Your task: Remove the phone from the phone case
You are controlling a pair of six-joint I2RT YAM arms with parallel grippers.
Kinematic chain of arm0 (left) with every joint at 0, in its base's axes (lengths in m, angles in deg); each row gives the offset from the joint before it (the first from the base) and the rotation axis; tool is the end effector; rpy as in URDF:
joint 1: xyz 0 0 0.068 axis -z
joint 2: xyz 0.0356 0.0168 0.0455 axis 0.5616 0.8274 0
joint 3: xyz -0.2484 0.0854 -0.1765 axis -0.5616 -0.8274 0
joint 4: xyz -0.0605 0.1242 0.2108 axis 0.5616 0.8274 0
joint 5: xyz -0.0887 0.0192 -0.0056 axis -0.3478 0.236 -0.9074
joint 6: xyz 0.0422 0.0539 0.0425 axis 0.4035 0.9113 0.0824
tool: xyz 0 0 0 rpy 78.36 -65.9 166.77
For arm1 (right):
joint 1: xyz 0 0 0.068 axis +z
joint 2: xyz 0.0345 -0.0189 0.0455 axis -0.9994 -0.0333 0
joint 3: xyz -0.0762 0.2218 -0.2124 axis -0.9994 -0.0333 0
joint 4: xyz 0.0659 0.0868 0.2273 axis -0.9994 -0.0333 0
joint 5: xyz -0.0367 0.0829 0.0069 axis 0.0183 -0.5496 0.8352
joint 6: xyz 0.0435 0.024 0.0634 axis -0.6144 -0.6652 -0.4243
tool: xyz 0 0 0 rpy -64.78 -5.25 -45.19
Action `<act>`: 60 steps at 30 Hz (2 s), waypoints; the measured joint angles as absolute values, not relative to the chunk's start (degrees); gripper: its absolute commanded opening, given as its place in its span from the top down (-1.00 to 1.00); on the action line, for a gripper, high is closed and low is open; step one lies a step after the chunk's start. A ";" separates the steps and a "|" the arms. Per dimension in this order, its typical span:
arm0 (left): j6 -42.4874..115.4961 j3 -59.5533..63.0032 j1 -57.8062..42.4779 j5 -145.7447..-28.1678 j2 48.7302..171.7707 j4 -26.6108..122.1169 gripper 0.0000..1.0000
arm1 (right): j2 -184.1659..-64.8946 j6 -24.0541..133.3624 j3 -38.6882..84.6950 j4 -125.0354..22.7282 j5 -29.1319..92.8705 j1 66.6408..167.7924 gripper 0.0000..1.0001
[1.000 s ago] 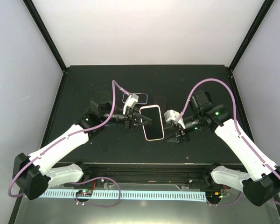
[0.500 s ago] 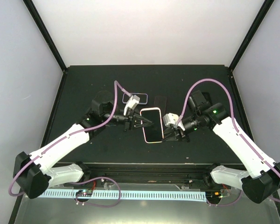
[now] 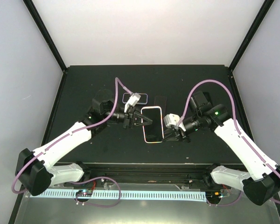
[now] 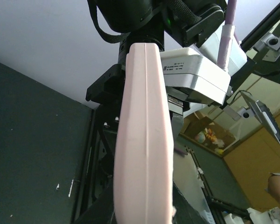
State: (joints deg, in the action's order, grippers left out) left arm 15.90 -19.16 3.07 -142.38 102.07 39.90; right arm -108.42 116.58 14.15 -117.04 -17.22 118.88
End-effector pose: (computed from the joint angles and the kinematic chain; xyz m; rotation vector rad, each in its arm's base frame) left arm 0.1589 -0.1993 0.3804 1.0394 1.6798 -1.7642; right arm 0.1165 0.1371 0.3593 -1.7672 1.4900 1.1026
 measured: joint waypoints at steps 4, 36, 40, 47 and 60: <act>13.63 -19.18 3.07 -142.62 102.07 38.11 0.97 | -107.33 116.47 13.37 -115.29 -17.33 118.88 0.54; 11.20 -22.81 2.92 -142.18 101.96 36.58 0.97 | -106.80 115.99 7.73 -108.66 -16.78 119.60 0.36; 11.44 -23.03 2.92 -142.29 101.91 36.56 0.97 | -106.87 117.91 7.73 -109.26 -16.76 119.62 0.36; 10.92 -23.09 2.98 -144.63 101.10 36.14 0.97 | -107.28 121.02 7.71 -110.92 -12.91 119.62 0.37; 11.57 -23.00 4.69 -151.40 98.90 37.30 0.97 | -107.48 119.64 7.66 -107.99 -7.27 119.12 0.18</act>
